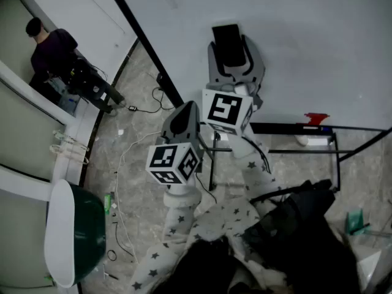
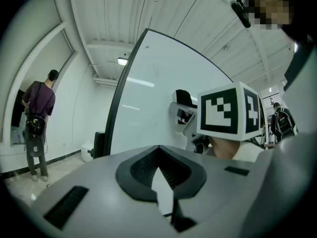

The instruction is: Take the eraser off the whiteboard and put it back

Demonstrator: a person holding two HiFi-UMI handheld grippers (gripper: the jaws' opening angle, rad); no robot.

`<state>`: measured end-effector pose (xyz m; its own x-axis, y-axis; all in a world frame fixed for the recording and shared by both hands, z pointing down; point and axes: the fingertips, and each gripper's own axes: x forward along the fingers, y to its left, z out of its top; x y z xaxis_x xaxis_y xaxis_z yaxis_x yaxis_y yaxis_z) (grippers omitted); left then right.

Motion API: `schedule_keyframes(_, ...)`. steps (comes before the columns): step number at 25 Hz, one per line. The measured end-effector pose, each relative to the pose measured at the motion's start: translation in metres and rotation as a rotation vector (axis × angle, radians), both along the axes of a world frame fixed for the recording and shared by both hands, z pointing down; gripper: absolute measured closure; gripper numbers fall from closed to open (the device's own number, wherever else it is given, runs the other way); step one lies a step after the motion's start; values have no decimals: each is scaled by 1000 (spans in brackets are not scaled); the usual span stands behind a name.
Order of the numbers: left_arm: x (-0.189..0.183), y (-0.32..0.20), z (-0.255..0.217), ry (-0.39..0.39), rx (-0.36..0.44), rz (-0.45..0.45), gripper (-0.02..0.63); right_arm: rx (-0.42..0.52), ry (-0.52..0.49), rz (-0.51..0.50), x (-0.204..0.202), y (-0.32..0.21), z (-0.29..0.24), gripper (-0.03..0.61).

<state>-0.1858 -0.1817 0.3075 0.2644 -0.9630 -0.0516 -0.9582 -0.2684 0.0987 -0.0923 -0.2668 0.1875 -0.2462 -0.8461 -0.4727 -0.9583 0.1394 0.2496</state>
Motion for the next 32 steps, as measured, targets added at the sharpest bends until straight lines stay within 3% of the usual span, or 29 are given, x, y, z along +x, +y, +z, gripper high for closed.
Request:
schedule_keyframes(5,8,5,-4,-5,5,22,612,-14,-39,30,8,8,-3,313)
schedule_keyframes(18,16,0,-7,-14,12,44,612,-54,-48,-17,4,3,3,316)
schedule_keyframes(32,60,14,-39,-20,69,155,612,-130,-75,-273,30,53,-1,316)
